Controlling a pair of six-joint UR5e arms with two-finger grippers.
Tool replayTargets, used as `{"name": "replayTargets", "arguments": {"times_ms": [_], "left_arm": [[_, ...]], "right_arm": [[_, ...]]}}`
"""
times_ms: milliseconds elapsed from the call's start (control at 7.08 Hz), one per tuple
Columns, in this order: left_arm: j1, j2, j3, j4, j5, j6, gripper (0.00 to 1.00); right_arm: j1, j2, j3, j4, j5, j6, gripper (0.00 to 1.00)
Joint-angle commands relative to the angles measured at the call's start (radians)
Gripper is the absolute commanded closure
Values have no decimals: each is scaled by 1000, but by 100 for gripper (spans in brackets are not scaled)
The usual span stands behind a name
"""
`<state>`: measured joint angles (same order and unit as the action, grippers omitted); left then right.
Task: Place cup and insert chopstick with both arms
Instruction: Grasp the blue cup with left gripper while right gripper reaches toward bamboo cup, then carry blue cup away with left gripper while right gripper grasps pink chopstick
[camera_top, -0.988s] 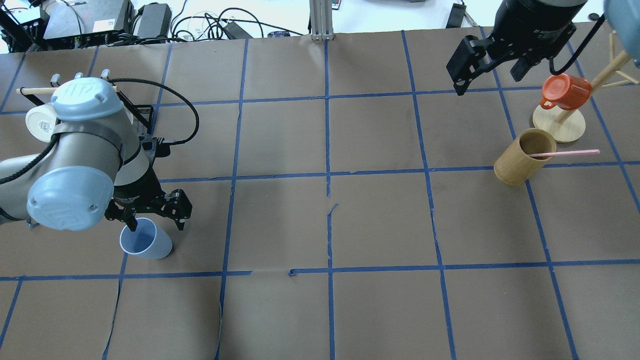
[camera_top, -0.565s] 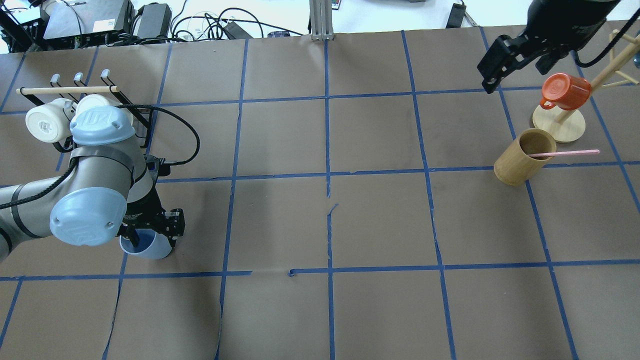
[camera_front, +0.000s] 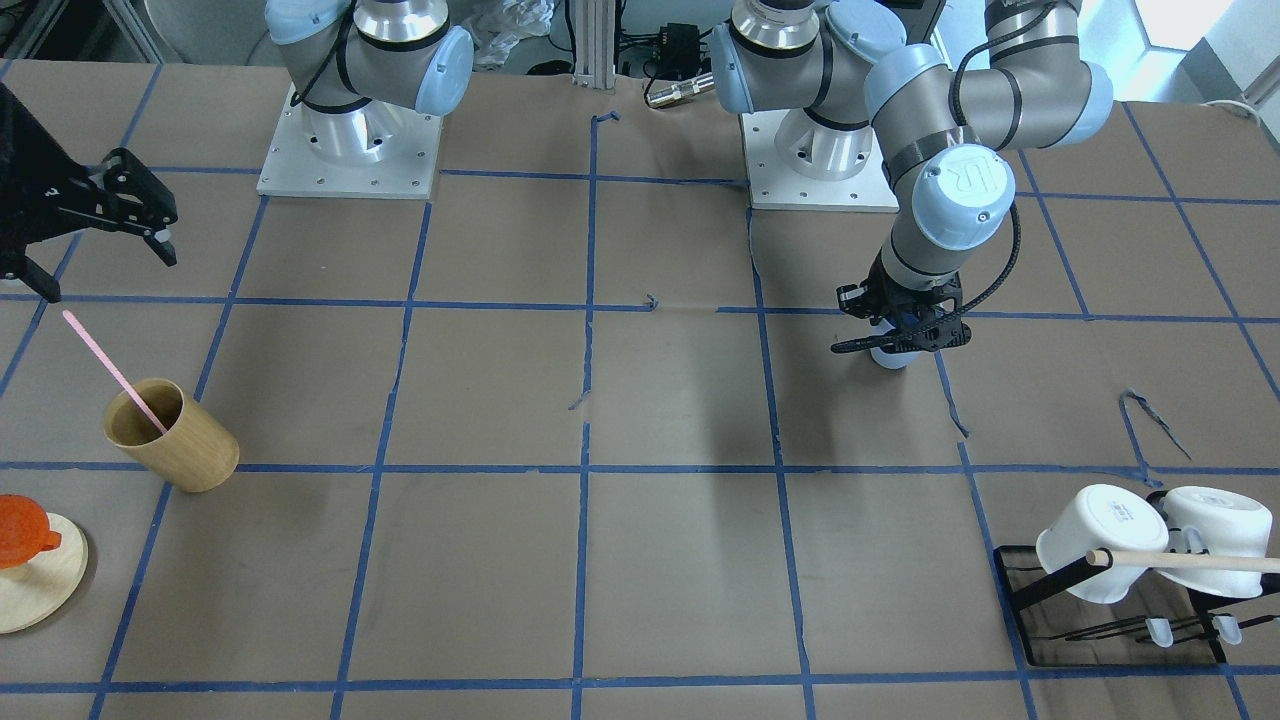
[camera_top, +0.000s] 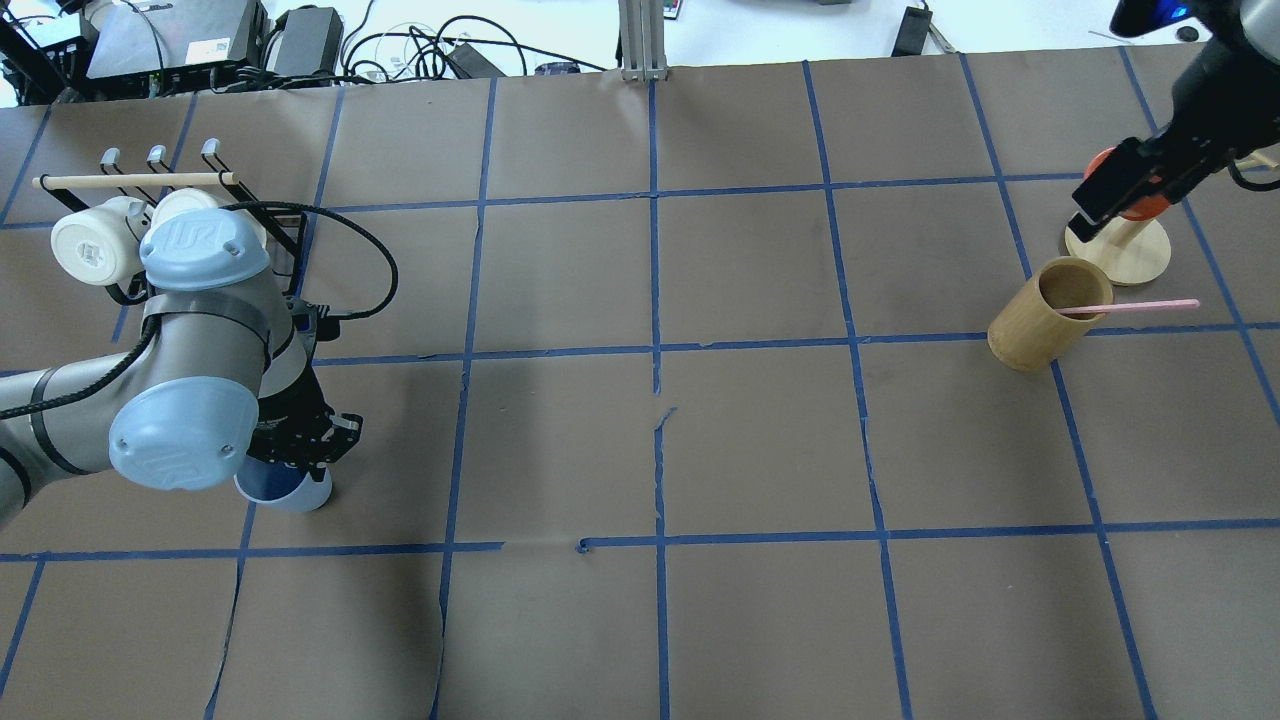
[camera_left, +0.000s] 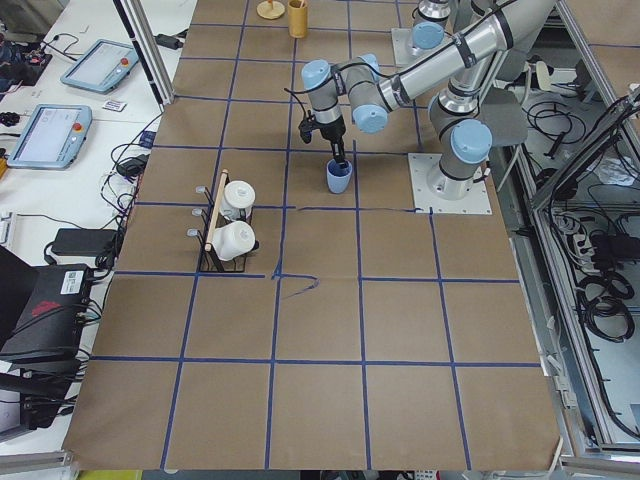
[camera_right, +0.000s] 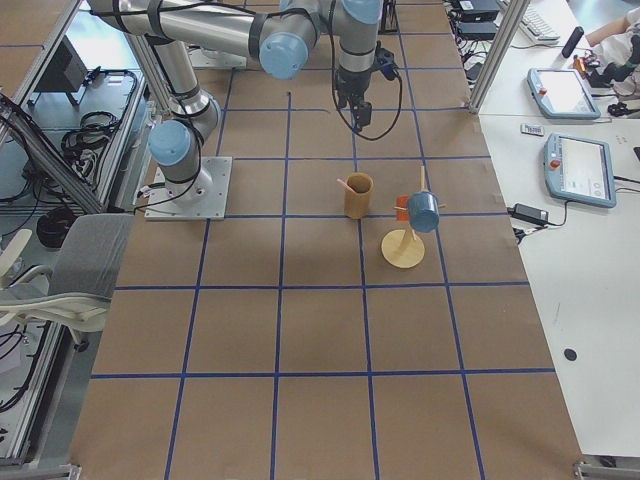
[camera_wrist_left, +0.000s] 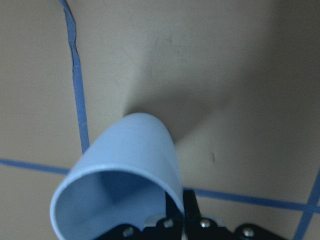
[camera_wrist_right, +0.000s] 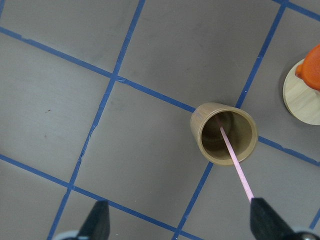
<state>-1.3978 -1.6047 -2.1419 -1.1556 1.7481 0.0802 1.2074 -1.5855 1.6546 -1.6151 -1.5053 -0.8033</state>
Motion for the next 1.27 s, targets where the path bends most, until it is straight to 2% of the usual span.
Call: {"name": "replayTargets", "arguments": {"times_ms": [0,141,424,565,706,988,1129], "left_arm": [[-33,-9,89,14,-152,-93,100],[-109,-29,158,5,-215,-200,100],[-289,-133,314,16,-238,-451,100],[-353,-196,391,17,-283,-587,100],[-409,-268,477,19,-283,-664,100],[-487,-424,667,19,-282,-695,100],[-509,-495,745,19,-282,-701,100]], "right_arm": [[-109,-2,126,-120,53,-208,0],[-129,2,140,-144,53,-255,0],[-178,24,192,-302,80,-335,0],[-184,22,226,-325,67,-355,0],[-196,24,234,-325,71,-384,0],[-232,47,255,-361,86,-454,15],[-238,50,270,-405,88,-482,16]]}}
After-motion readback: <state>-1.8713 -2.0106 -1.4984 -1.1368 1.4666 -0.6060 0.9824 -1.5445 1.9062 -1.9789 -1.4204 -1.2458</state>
